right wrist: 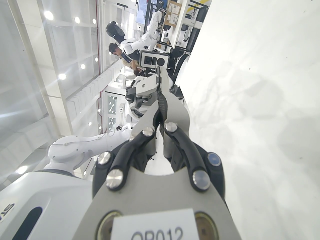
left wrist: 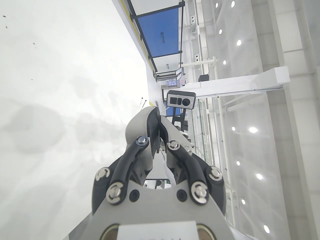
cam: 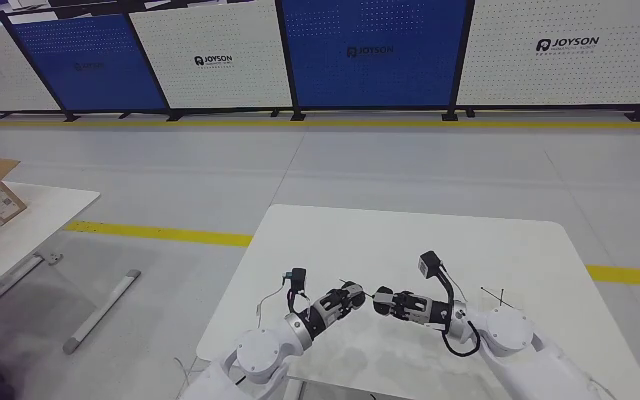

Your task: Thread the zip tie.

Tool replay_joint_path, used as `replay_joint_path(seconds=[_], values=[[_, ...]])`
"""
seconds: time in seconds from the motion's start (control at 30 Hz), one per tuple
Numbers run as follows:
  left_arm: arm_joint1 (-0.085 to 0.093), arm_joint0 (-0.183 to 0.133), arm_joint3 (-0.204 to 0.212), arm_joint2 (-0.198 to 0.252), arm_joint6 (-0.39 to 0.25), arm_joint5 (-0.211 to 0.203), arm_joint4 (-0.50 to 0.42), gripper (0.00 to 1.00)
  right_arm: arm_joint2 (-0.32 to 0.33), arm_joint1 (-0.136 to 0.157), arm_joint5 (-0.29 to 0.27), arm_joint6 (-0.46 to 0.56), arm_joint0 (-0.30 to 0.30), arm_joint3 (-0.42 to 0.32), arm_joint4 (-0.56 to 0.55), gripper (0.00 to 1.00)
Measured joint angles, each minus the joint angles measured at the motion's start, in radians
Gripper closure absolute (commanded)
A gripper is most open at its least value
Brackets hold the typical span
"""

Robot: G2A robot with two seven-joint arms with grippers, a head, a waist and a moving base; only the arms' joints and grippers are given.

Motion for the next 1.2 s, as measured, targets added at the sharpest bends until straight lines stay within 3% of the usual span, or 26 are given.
replay_joint_path(seconds=[0.27,0.37,0.63,0.67,0.77,0.8,0.9,1.0,1.2], values=[[0.0,0.001,0.0,-0.002,-0.004,-0.004,0.006,1.0,0.0,0.0,0.0,-0.001,0.0,0.0,0.0,1.0],[0.0,0.003,-0.001,-0.002,-0.004,-0.005,0.009,1.0,0.006,0.0,0.01,-0.022,-0.014,-0.018,-0.013,0.78],[-0.001,0.003,0.0,-0.002,-0.005,-0.001,0.016,1.0,0.051,0.008,0.019,-0.024,-0.05,-0.051,-0.03,0.55],[-0.001,0.003,0.0,-0.001,-0.005,0.0,0.017,1.0,0.055,0.009,0.019,-0.024,-0.054,-0.055,-0.031,0.48],[-0.001,0.003,0.002,-0.001,0.002,0.007,0.017,1.0,0.072,0.012,0.018,-0.026,-0.068,-0.066,-0.034,0.05],[-0.002,0.004,0.003,-0.001,0.011,0.014,0.016,1.0,0.078,0.013,0.015,-0.028,-0.073,-0.069,-0.034,0.01],[-0.008,-0.003,0.0,0.001,0.082,0.075,0.001,1.0,0.104,0.017,-0.006,-0.035,-0.097,-0.081,-0.027,0.0],[-0.019,-0.029,0.004,0.007,0.17,0.145,-0.062,1.0,0.142,0.025,-0.072,-0.026,-0.135,-0.108,0.0,0.0],[-0.023,-0.041,0.011,0.011,0.188,0.158,-0.091,1.0,0.173,0.031,-0.09,-0.009,-0.159,-0.138,0.006,0.0]])
